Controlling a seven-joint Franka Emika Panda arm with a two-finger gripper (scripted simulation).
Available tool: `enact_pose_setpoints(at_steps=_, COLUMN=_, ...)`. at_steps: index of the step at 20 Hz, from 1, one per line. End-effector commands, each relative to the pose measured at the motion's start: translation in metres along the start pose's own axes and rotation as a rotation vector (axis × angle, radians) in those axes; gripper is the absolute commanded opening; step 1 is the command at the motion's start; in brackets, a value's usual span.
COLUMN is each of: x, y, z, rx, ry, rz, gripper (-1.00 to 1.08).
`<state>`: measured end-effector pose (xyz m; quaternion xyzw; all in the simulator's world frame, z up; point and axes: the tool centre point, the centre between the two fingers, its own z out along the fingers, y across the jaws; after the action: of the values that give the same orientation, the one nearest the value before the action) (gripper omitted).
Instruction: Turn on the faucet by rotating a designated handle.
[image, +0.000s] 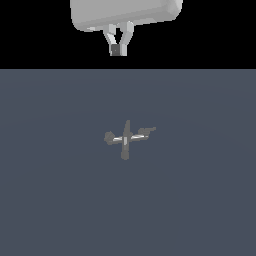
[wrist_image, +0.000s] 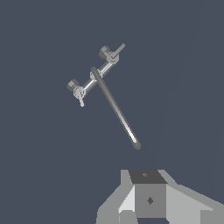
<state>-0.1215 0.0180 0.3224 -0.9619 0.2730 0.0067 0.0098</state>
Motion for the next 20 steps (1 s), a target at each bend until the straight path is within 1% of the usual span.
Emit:
enact_pose_setpoints(at_steps=1, x=0.013, y=-0.008, z=0.016, rx=0.001, ry=0.002, rz=0.050, gripper=-1.00)
enact_pose_setpoints(at_steps=11, x=0.067, y=-0.032, z=0.078, rx=0.001, ry=0.006, rz=0.240, gripper=-1.00)
enact_pose_setpoints(at_steps=20, x=0.121, y=-0.043, z=0.133, rx=-0.002, ry=0.012, rz=0.414, gripper=-1.00)
